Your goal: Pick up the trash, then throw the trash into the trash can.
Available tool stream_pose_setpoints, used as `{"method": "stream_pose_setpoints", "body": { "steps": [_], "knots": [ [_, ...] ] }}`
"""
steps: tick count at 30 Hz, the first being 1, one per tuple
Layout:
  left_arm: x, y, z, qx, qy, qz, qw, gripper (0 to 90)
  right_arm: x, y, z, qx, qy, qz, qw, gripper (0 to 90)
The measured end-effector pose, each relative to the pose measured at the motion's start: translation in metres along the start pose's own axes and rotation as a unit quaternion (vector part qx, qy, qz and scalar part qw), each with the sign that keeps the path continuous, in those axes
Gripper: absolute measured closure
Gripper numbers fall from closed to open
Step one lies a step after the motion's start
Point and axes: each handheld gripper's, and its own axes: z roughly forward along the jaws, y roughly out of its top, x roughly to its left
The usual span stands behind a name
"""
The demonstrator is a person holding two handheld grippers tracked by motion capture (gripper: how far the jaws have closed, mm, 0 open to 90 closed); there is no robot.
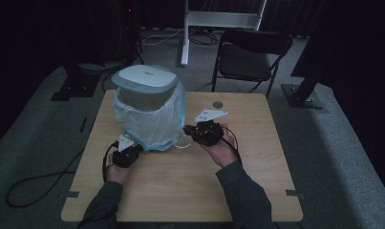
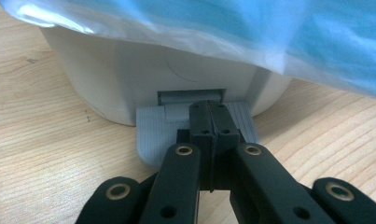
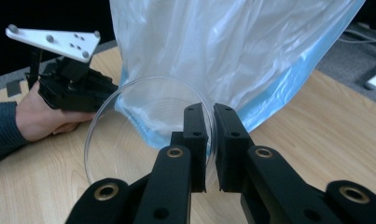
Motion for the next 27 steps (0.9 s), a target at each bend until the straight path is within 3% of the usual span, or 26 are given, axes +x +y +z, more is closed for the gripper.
{"method": "stream_pose_setpoints", "body": {
  "steps": [27],
  "knots": [
    [0.000,0.000,0.000,0.000,0.000,0.000,1.0000,90.0,0.012,0.036,-0.021,-0.062,0.014,-0.020,0.9978,84.3]
  ]
}}
